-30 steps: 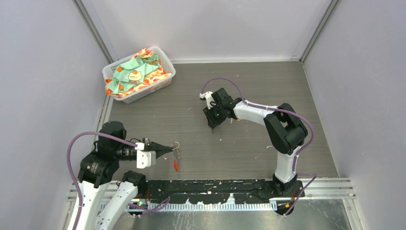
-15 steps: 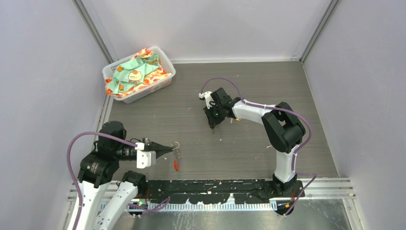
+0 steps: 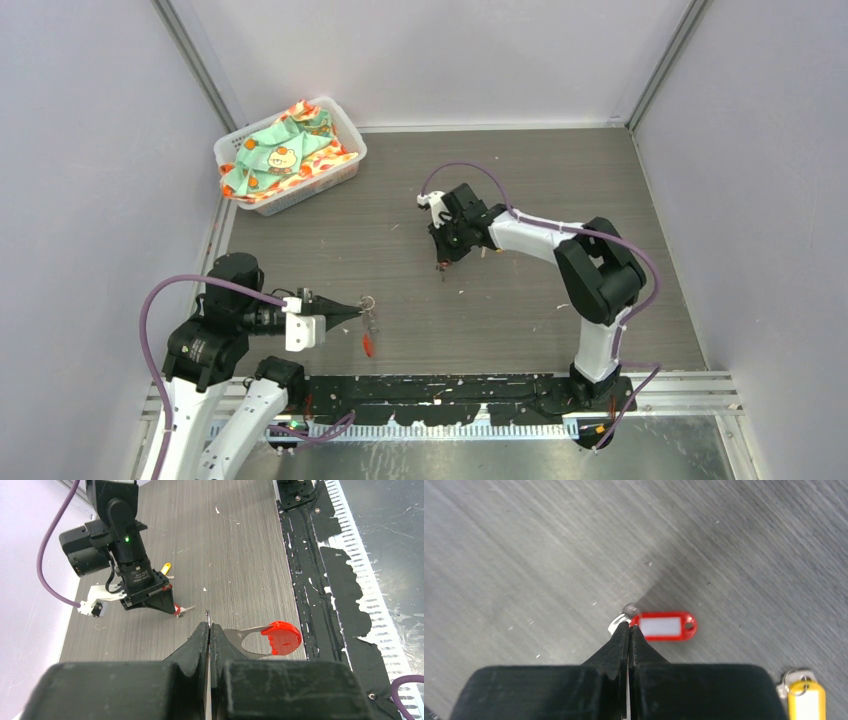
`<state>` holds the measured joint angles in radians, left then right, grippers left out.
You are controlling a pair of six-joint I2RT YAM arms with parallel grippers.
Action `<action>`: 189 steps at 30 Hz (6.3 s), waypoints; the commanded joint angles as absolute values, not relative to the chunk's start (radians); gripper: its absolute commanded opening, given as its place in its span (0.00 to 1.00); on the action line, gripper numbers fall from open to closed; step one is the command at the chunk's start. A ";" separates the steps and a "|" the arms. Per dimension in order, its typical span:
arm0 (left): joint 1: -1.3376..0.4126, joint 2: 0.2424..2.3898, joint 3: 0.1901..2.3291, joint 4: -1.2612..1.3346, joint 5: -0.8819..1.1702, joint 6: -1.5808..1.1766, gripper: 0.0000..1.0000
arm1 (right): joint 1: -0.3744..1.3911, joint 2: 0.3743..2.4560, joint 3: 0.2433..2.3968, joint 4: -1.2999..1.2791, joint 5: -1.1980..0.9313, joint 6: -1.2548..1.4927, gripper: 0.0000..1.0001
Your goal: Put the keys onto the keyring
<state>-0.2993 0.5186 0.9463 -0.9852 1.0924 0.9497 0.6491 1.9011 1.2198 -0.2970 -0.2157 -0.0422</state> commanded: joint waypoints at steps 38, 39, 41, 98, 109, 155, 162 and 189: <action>-0.301 0.538 0.947 -0.857 1.159 0.756 0.01 | 0.635 1.779 1.128 -0.129 -0.215 0.016 0.53; -0.301 0.537 0.948 -0.855 1.158 0.754 0.01 | 0.635 1.792 1.138 -0.140 -0.219 0.009 0.53; -0.301 0.538 0.949 -0.851 1.156 0.750 0.01 | 0.635 1.823 1.157 -0.158 -0.220 0.006 0.54; -0.301 0.547 0.932 -0.860 1.144 0.750 0.02 | 0.741 1.556 1.061 -0.200 -0.131 -0.033 0.35; -0.301 0.535 0.937 -0.870 1.130 0.755 0.02 | 0.625 1.811 1.202 -0.220 -0.318 -0.076 0.82; -0.301 0.534 0.959 -0.899 1.104 0.809 0.03 | 0.597 1.953 1.240 -0.343 -0.482 -0.105 0.27; -0.301 0.531 0.956 -0.905 1.101 0.816 0.03 | 0.597 1.942 1.239 -0.356 -0.453 -0.098 0.19; -0.301 0.523 0.954 -0.908 1.100 0.822 0.03 | 0.599 1.880 1.221 -0.403 -0.381 -0.082 0.20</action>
<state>-0.2993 0.5346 0.9272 -0.9180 1.0916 0.8185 0.5957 1.9282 1.2278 -0.3786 -0.4141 -0.0849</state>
